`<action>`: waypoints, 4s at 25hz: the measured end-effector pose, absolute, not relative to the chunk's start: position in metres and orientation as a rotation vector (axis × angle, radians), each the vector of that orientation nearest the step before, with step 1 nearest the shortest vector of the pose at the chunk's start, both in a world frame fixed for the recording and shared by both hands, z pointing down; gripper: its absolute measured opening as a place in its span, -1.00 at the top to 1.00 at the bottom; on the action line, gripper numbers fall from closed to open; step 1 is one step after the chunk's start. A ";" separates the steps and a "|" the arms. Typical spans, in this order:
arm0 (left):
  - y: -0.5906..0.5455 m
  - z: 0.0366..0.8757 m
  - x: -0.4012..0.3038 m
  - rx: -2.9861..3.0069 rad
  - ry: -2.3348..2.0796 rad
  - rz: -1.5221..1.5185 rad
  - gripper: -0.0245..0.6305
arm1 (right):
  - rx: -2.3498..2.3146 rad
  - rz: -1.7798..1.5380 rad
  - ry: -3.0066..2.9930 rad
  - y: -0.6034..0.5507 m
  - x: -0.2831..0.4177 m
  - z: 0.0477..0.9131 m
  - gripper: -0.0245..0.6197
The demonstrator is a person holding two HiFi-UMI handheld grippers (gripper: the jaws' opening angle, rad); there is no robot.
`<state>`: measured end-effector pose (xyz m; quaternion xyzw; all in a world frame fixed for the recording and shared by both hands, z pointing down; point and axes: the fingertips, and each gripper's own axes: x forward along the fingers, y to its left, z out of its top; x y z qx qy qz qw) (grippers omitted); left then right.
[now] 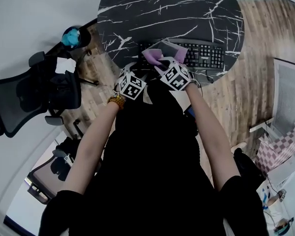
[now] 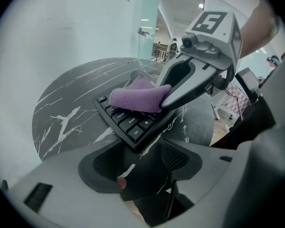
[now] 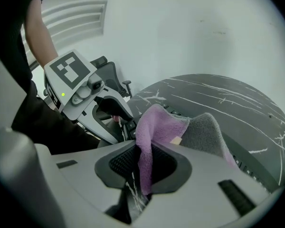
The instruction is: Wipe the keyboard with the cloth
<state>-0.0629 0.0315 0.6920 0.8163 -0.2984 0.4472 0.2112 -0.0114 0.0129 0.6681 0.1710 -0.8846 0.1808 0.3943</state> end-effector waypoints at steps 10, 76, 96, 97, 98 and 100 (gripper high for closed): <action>0.027 0.690 -0.064 2.291 -0.843 1.207 0.24 | 0.346 0.511 -2.221 0.014 -0.040 0.668 0.66; 0.311 0.357 -0.146 2.769 -1.733 0.085 0.85 | 1.365 -0.187 -2.501 0.323 -0.088 0.368 0.68; 0.312 0.351 -0.148 2.799 -1.834 0.140 0.85 | 1.533 -0.215 -2.480 0.319 -0.069 0.354 0.69; 0.313 0.352 -0.149 2.792 -1.831 0.146 0.85 | 1.552 -0.189 -2.484 0.320 -0.071 0.356 0.69; 0.313 0.352 -0.149 2.790 -1.826 0.157 0.85 | 1.568 -0.170 -2.490 0.321 -0.072 0.356 0.69; 0.311 0.350 -0.147 2.797 -1.816 0.149 0.85 | 1.575 -0.163 -2.490 0.323 -0.073 0.356 0.69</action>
